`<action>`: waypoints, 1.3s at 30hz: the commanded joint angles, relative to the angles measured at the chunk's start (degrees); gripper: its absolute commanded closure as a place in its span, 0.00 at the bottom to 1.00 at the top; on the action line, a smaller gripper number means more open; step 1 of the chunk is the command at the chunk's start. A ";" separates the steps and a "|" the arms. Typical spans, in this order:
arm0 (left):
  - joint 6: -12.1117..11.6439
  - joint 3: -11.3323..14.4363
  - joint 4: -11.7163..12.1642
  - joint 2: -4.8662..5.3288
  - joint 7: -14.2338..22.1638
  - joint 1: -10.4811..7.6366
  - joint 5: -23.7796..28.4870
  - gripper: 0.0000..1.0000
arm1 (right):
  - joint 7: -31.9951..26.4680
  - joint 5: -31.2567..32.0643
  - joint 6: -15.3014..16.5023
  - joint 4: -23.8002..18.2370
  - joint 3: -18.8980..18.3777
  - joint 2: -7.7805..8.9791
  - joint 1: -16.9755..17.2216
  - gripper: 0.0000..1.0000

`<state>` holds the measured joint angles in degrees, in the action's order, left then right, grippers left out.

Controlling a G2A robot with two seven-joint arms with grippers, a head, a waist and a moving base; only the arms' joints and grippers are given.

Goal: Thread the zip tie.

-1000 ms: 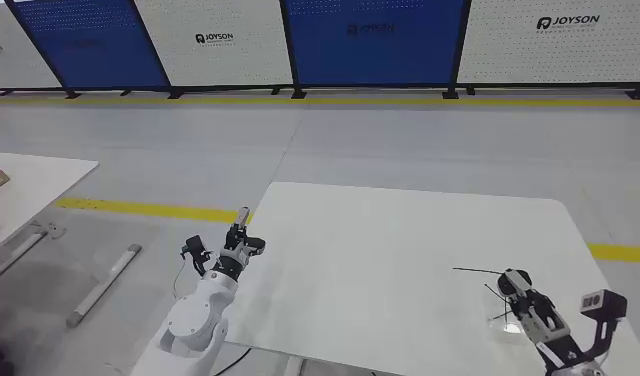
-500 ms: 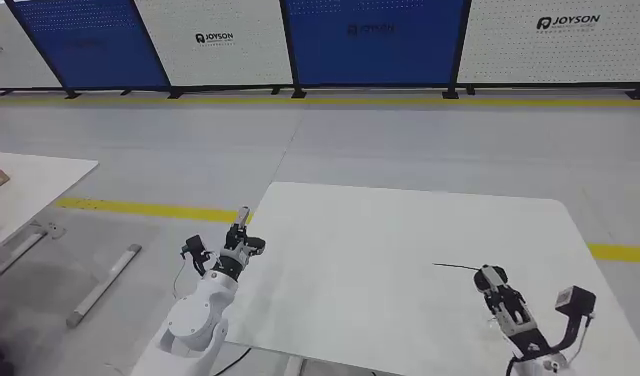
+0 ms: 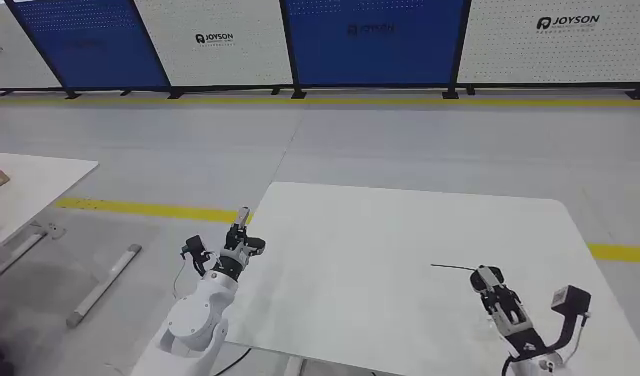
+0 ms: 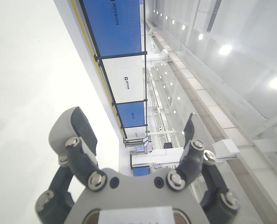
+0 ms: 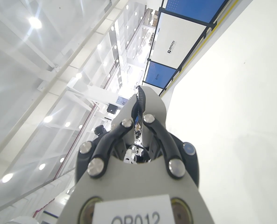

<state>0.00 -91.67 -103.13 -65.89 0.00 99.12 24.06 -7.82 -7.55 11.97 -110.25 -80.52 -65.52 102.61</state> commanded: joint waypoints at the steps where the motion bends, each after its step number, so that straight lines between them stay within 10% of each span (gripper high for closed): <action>1: 0.00 0.00 0.00 0.00 0.00 0.00 0.00 0.00 | 0.00 0.00 0.00 0.00 0.00 0.00 0.00 1.00; 13: 0.00 0.00 0.00 0.00 0.00 0.00 0.00 0.00 | -11.69 -4.52 -0.73 1.21 -0.68 0.37 -0.09 1.00; 39: 0.00 0.00 0.00 0.00 0.00 0.00 0.00 0.00 | -16.04 -9.57 2.86 2.80 -0.99 0.31 -0.56 1.00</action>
<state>0.00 -91.67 -103.13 -65.89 0.00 99.12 24.06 -23.90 -17.28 14.99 -107.60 -81.40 -65.22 102.08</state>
